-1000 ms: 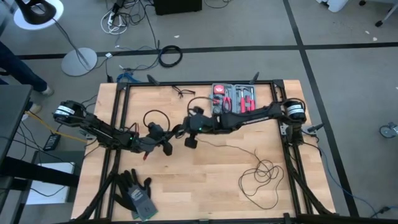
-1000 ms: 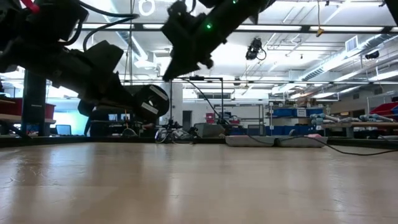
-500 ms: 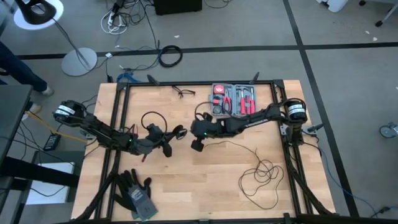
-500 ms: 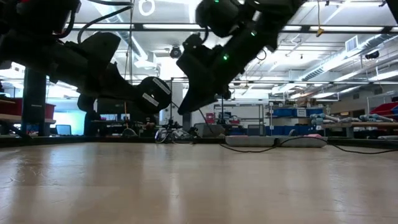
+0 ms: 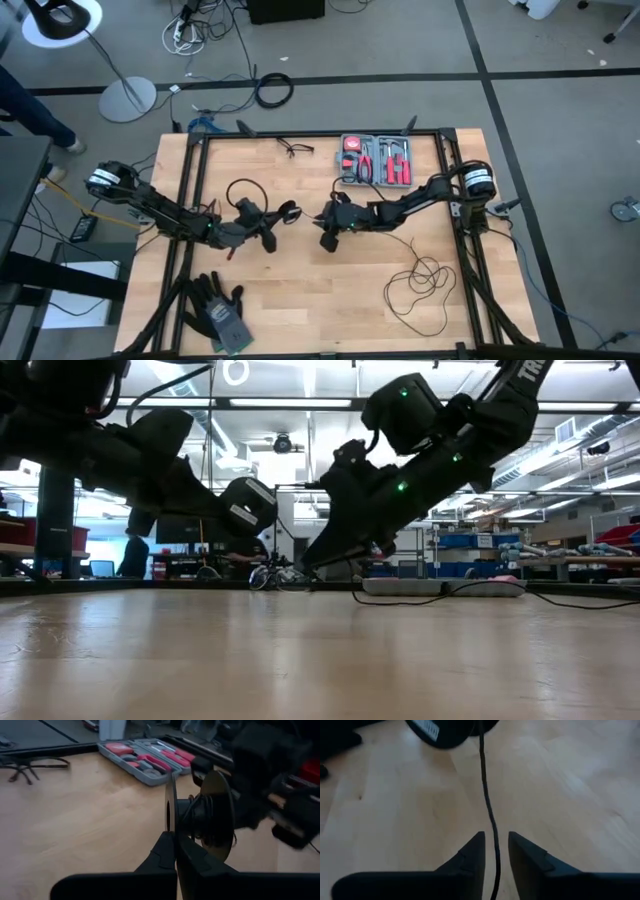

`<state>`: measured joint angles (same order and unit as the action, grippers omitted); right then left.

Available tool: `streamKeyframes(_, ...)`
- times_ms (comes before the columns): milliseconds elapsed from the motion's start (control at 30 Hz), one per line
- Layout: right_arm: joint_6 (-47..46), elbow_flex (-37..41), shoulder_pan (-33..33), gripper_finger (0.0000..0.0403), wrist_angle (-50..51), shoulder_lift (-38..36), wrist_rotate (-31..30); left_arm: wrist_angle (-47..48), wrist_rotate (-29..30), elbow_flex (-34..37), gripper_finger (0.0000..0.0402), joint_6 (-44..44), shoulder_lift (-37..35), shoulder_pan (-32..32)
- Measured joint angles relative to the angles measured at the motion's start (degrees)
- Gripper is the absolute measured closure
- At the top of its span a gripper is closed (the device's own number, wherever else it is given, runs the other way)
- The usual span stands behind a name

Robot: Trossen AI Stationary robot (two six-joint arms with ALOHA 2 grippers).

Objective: Coil cords
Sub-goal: Coil the black wire onto the spool

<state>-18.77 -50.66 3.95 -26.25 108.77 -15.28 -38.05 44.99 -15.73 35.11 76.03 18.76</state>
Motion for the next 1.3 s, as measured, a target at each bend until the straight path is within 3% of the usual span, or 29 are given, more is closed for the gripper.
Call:
streamKeyframes(200, 3.1, 0.07, 0.06, 0.0298, 9.7, -7.08, 2.03, -0.3, -4.99, 0.0, 0.0401, -0.55, 0.0, -2.36)
streamKeyframes(400, 6.1, 1.98, 0.21, 0.0309, 20.9, -17.55, -4.6, -0.34, -10.82, -1.33, 0.0401, -6.03, 0.02, -6.66)
streamKeyframes(533, 5.25, 8.93, 0.99, 0.0317, 18.21, -24.55, -7.47, -0.4, -15.61, -2.29, 0.0401, -9.79, 0.04, -10.54)
streamKeyframes(700, 0.37, 19.62, 2.63, 0.0319, 5.45, -29.07, -7.53, -4.14, -22.01, -2.47, 0.0401, -14.65, 0.04, -15.16)
streamKeyframes(833, -3.87, 26.2, 3.9, 0.0318, -3.92, -29.16, -7.53, -7.0, -23.89, -2.47, 0.0401, -17.42, 0.04, -18.5)
streamKeyframes(1033, -10.09, 29.45, 4.68, 0.032, -8.3, -25.33, -7.58, -9.79, -28.13, -2.43, 0.0401, -18.63, 0.04, -22.11)
streamKeyframes(1300, -1.71, 26.35, 4.19, 0.032, -19.61, -13.18, -7.6, -12.47, -30.68, -2.46, 0.0401, -18.53, 0.04, -23.56)
